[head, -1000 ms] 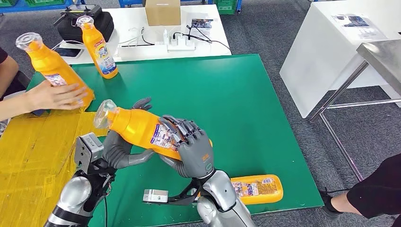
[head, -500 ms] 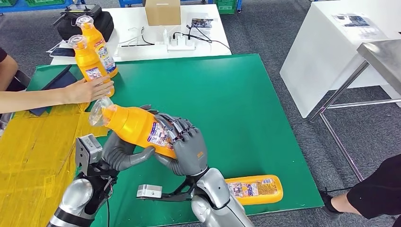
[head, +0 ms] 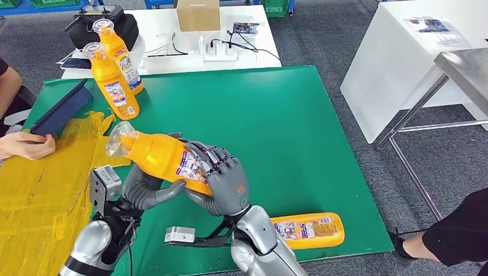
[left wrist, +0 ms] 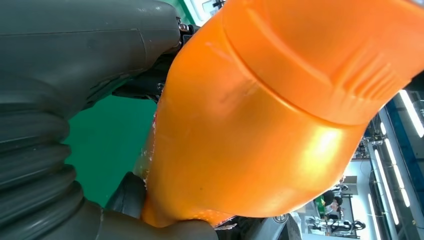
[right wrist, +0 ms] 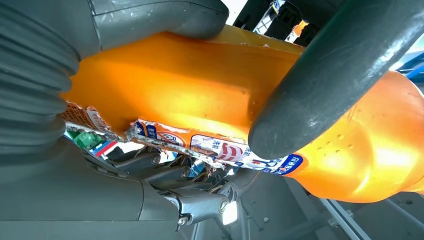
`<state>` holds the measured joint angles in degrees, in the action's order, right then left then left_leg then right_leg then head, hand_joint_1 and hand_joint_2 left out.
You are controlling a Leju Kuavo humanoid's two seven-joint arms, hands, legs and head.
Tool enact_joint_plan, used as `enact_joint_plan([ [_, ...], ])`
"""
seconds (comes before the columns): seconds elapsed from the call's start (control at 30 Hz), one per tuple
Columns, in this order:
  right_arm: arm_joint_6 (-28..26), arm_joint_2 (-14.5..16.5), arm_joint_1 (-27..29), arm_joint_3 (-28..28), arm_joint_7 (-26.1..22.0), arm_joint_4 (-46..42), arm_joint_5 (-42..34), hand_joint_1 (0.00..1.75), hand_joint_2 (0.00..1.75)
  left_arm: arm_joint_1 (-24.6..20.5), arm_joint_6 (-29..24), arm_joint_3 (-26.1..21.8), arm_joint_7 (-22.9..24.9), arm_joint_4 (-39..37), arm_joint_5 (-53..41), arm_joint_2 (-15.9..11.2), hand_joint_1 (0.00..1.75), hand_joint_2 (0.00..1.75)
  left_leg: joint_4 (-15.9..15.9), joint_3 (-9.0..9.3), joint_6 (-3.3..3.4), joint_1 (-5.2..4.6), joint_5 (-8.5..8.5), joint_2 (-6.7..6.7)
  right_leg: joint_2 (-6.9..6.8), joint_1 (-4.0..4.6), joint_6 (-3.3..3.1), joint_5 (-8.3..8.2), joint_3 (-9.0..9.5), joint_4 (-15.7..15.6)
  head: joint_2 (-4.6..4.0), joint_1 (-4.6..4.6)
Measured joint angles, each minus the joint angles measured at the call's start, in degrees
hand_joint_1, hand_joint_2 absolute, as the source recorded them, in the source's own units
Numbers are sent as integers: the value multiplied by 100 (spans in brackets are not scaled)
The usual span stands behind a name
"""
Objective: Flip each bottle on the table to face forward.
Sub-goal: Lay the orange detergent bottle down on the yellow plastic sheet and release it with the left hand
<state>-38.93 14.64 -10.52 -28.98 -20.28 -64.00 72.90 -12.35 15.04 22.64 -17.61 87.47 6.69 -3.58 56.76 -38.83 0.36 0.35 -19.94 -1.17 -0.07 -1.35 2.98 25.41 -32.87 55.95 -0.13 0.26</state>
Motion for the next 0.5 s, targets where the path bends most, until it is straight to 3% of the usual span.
enact_joint_plan([
  [0.1,0,0,2,-7,-12,23,-32,12,175,23,-6,-1,-5,3,65,0,175,175,0,0,0,0,0,0,0,0,0,0,0,0,0,0],
  [0.2,0,2,34,-1,-83,38,-74,0,175,46,-43,-1,-17,36,96,0,175,175,0,0,0,0,0,0,0,0,0,0,0,0,0,0],
  [0.5,-2,28,311,267,-323,-195,-241,0,175,141,-495,-247,47,210,-53,-34,175,175,0,-1,0,0,0,0,0,0,0,0,0,0,0,0],
])
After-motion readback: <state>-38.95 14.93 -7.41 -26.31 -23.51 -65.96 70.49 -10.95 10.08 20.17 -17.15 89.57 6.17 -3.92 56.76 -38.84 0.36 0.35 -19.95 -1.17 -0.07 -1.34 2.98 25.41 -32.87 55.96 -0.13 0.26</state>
